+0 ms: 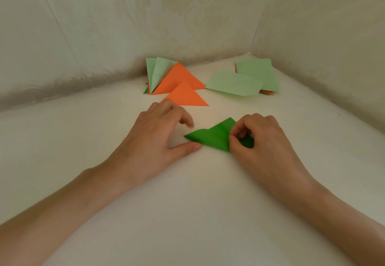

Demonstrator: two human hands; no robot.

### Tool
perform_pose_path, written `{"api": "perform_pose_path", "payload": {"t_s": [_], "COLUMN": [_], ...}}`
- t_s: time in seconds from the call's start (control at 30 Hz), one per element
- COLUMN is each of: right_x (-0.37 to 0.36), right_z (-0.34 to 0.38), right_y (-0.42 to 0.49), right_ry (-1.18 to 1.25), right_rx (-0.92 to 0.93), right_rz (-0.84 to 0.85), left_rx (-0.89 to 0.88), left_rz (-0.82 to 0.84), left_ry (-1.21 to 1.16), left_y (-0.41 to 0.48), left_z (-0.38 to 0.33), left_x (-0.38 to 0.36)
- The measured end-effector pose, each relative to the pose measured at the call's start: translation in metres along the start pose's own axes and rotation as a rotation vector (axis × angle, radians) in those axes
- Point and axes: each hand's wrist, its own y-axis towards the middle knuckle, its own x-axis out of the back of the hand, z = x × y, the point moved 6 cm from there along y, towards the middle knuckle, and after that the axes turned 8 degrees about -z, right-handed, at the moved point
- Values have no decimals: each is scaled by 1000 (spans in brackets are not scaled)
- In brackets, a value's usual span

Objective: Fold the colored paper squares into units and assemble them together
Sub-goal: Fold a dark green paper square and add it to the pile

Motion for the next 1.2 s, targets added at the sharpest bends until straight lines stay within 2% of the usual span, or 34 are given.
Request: {"api": "perform_pose_path", "payload": {"t_s": [0.17, 0.3, 0.43, 0.53, 0.67, 0.73, 0.8, 0.9, 0.97, 1.1, 1.2], "right_x": [-2, -3, -7, -9, -13, -14, -14, -13, -13, -6, 6], "right_z": [-3, -2, 4, 5, 5, 5, 6, 7, 9, 8, 7], "right_y": [1, 4, 10, 11, 9, 8, 7, 6, 5, 4, 5], "right_ry": [-10, 6, 56, 45, 32, 19, 4, 17, 25, 96, 280], "right_rx": [2, 82, 265, 340, 354, 350, 357, 353, 360, 337, 199], "right_rz": [4, 56, 177, 203, 188, 177, 173, 171, 167, 115, 56], "left_rx": [-210, -216, -305, -312, -294, -244, -121, 184, 318, 395, 390], "left_rz": [52, 70, 52, 21, -9, 5, 14, 5, -7, 0, -3], "left_ry": [149, 119, 192, 235, 86, -61, -183, -454, -606, -760, -820], "left_y": [-3, -2, -3, -2, -2, -3, 0, 4, 5, 3, 1], "left_z": [-14, -13, -22, -32, -39, -36, -31, -17, -13, -18, -25], "left_x": [-4, -8, -7, -4, -3, -4, -3, -3, -5, -10, -10]}}
